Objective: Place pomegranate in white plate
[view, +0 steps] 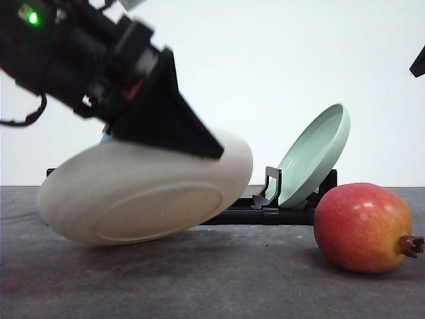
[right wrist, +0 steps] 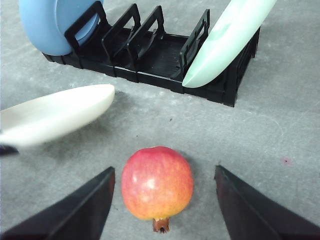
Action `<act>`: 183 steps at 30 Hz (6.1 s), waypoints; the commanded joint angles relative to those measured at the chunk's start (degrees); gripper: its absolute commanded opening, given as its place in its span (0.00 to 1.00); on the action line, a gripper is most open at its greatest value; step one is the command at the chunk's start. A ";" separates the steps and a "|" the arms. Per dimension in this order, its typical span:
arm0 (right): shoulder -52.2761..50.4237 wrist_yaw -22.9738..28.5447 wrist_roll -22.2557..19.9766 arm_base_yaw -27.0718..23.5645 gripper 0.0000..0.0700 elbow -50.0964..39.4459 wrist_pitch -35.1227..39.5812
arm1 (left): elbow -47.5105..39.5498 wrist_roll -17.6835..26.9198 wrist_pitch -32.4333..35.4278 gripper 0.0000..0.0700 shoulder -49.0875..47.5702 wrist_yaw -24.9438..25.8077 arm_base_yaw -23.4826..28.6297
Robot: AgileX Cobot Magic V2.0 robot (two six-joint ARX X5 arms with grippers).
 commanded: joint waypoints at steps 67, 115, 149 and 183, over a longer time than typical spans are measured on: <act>25.32 4.43 8.63 7.82 0.79 13.79 -9.82 | 13.00 -12.08 -52.72 0.51 -29.30 10.27 45.17; 52.94 10.70 -0.86 19.83 0.65 28.18 -16.91 | 13.00 -11.88 -52.31 0.50 -29.17 9.82 45.17; 75.52 9.11 -0.43 35.63 0.70 44.46 -3.91 | 13.00 -11.64 -51.17 0.50 -29.17 9.79 45.17; 74.78 9.03 -1.01 36.04 0.99 44.44 -2.54 | 13.00 -11.67 -51.04 0.50 -29.17 9.77 45.17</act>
